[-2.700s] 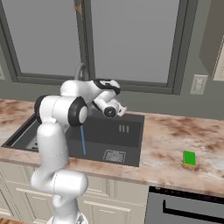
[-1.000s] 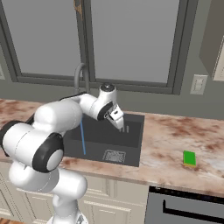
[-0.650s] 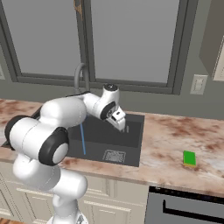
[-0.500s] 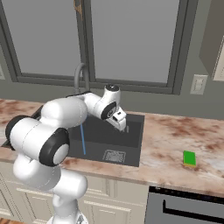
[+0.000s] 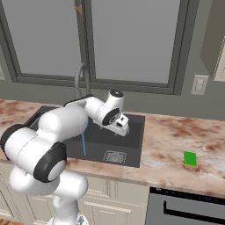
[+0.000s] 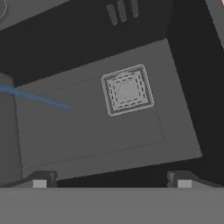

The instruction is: Soak the sponge with water for a few seconds and then drop it inside the sink.

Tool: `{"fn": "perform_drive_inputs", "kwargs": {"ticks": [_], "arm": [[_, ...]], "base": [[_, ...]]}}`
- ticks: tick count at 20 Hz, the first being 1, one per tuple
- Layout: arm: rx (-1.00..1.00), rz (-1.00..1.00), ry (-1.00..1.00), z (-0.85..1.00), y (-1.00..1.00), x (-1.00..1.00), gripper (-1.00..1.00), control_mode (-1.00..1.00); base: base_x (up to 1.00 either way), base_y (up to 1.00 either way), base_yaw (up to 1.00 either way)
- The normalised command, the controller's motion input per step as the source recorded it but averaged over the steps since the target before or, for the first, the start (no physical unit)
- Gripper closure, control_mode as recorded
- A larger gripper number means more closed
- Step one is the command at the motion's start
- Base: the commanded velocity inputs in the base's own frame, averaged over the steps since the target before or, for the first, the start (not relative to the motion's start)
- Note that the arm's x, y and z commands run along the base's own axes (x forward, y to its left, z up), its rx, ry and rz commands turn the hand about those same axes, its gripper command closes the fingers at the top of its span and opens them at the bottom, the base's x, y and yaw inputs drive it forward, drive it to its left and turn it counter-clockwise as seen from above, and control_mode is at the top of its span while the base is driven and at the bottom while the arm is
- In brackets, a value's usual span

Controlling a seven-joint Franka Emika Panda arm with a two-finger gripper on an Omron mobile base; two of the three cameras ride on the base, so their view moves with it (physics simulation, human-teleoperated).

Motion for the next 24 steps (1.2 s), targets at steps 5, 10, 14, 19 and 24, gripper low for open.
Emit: {"fn": "perform_drive_inputs", "kwargs": {"ticks": [5, 10, 14, 19, 24], "arm": [[-0.04, 0.28, 0.04, -0.46, 0.00, -0.28, -1.00, -1.00], [-0.07, 0.30, 0.08, -0.43, 0.00, -0.28, -1.00, -1.00], [-0.11, 0.32, 0.09, -0.09, 0.00, -0.26, -1.00, -1.00], [-0.04, 0.25, 0.02, 0.13, -0.03, -0.23, -1.00, -1.00], [0.00, 0.10, 0.00, 0.35, -0.07, -0.13, -1.00, -1.00]], "base": [[0.00, 0.00, 0.00], [0.00, 0.00, 0.00], [0.00, 0.00, 0.00], [0.00, 0.00, 0.00], [0.00, 0.00, 0.00]]}}
